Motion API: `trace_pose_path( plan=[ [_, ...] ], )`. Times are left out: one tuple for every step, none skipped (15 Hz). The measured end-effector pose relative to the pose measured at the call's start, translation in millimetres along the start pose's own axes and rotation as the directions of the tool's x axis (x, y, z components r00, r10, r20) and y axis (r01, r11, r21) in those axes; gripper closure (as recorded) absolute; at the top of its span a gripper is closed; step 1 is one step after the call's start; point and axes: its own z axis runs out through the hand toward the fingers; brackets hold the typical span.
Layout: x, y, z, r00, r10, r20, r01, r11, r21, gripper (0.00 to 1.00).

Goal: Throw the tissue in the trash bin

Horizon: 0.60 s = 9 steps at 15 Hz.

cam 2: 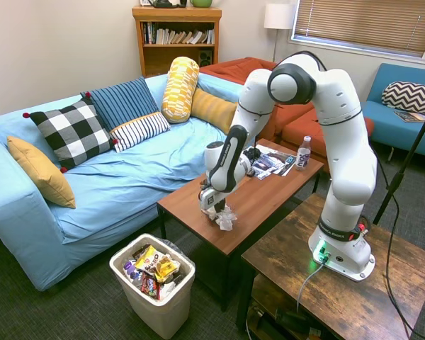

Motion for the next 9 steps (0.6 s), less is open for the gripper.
trace_pose_path(
  plan=[
    [-8,-6,-19,1.0,-0.022,-0.008,0.022,1.0,0.012,1.0],
    [-23,-17,-37,0.999,-0.051,-0.021,0.051,0.999,0.018,1.0],
    [-43,-32,-51,0.996,-0.076,-0.039,0.076,0.997,0.017,1.0],
    [-66,-50,-58,0.993,-0.101,-0.061,0.101,0.995,0.01,1.0],
    [-92,-70,-62,0.989,-0.125,-0.078,0.126,0.992,0.002,1.0],
    [-116,-93,-61,0.985,-0.148,-0.09,0.148,0.989,-0.004,1.0],
    [-140,-115,-53,0.98,-0.171,-0.099,0.171,0.985,-0.011,1.0],
    [-161,-137,-42,0.975,-0.196,-0.105,0.195,0.981,-0.019,1.0],
    [-182,-157,-27,0.97,-0.219,-0.11,0.217,0.976,-0.028,1.0]
  ],
)
